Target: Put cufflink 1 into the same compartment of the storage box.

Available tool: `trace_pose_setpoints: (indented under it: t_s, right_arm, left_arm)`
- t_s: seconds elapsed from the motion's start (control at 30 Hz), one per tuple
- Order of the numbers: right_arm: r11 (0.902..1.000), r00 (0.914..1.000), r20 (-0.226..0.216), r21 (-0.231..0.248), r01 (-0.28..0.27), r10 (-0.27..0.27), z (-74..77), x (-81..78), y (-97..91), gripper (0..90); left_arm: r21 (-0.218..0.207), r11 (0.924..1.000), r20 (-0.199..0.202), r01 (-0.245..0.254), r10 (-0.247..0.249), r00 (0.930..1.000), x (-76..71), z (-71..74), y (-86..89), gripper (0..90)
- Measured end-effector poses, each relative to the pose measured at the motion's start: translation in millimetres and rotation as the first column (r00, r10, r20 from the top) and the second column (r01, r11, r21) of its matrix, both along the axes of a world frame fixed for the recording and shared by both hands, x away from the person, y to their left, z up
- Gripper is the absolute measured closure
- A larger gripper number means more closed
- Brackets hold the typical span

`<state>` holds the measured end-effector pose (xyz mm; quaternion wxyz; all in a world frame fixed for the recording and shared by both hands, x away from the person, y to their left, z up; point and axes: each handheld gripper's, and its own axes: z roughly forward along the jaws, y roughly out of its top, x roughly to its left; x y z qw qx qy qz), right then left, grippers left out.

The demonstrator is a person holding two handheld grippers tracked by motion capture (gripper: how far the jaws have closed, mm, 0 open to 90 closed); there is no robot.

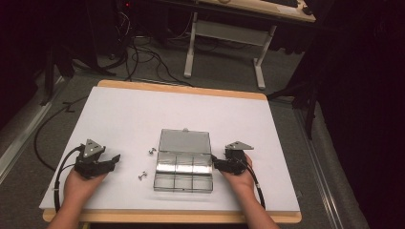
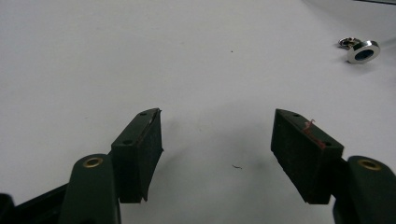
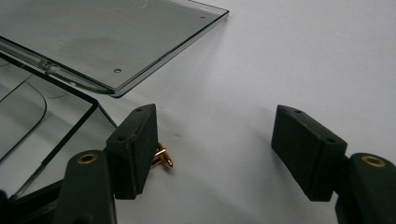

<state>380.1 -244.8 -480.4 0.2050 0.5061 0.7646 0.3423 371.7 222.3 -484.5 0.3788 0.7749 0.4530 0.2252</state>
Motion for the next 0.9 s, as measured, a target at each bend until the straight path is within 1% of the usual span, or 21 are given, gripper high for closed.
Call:
trace_pose_setpoints:
  t_s: [0.17,0.3,0.37,0.47,0.5,0.53,0.57,0.6,0.63,0.67,0.7,0.8,0.9]
  right_arm:
    - [1.0000,1.0000,0.005,-0.006,0.005,-0.005,0.5,-1.2,-1.7,35.4]
    - [0.9996,0.9996,0.009,-0.009,0.026,-0.025,1.4,-2.1,-7.8,38.9]
    - [0.9995,0.9995,0.009,0.002,0.031,-0.031,2.3,-3.0,-13.8,43.4]
    - [0.9994,0.9995,0.029,0.033,0.012,-0.013,6.5,-6.0,-16.1,49.5]
    - [0.9994,0.9995,0.029,0.033,0.012,-0.013,6.5,-6.0,-16.1,49.5]
    - [0.9983,0.9994,0.033,0.057,-0.013,0.011,7.3,-6.9,-12.6,53.8]
    - [0.9978,0.9992,0.032,0.061,-0.024,0.022,6.9,-6.8,-10.9,58.1]
    - [0.9968,0.9985,0.029,0.064,-0.049,0.047,6.2,-6.0,-8.8,61.7]
    - [0.9968,0.9985,0.029,0.064,-0.049,0.047,6.2,-6.0,-8.8,61.7]
    - [0.9962,0.9980,0.023,0.064,-0.060,0.058,5.5,-5.6,-6.2,65.7]
    - [0.9937,0.9962,0.013,0.070,-0.087,0.087,4.7,-5.5,-2.5,71.9]
    - [0.9909,0.9935,-0.001,0.071,-0.114,0.114,3.9,-5.6,0.7,79.3]
    - [0.9897,0.9919,-0.013,0.069,-0.125,0.127,2.7,-4.8,0.6,86.0]
  left_arm:
    - [-0.005,1.0000,0.003,-0.002,0.002,1.0000,-0.2,-0.1,-0.1,34.1]
    - [-0.003,1.0000,0.002,-0.001,0.001,1.0000,0.0,-0.1,0.3,34.1]
    - [-0.004,1.0000,0.002,0.000,0.000,1.0000,-0.1,-0.1,0.3,34.1]
    - [-0.002,1.0000,0.001,0.000,0.000,1.0000,0.0,-0.1,0.1,34.1]
    - [-0.002,1.0000,0.001,0.000,0.000,1.0000,0.0,-0.1,0.1,34.1]
    - [0.000,1.0000,-0.001,0.001,-0.001,1.0000,0.0,0.0,0.0,34.1]
    - [0.000,1.0000,0.000,0.000,0.000,1.0000,-0.1,0.0,-0.1,34.1]
    - [0.001,1.0000,0.001,0.000,0.000,1.0000,-0.1,0.0,-0.1,34.1]
    - [0.001,1.0000,0.001,0.000,0.000,1.0000,-0.1,0.0,-0.1,34.1]
    - [0.001,1.0000,0.002,0.000,0.000,1.0000,-0.3,-0.1,-0.3,34.1]
    - [0.002,1.0000,0.002,0.001,-0.001,1.0000,-0.3,0.0,-0.3,34.1]
    - [0.001,1.0000,0.002,0.001,-0.001,1.0000,-0.2,-0.2,-0.4,34.1]
    - [0.000,1.0000,0.001,0.001,-0.001,1.0000,-0.2,-0.2,-0.5,34.1]
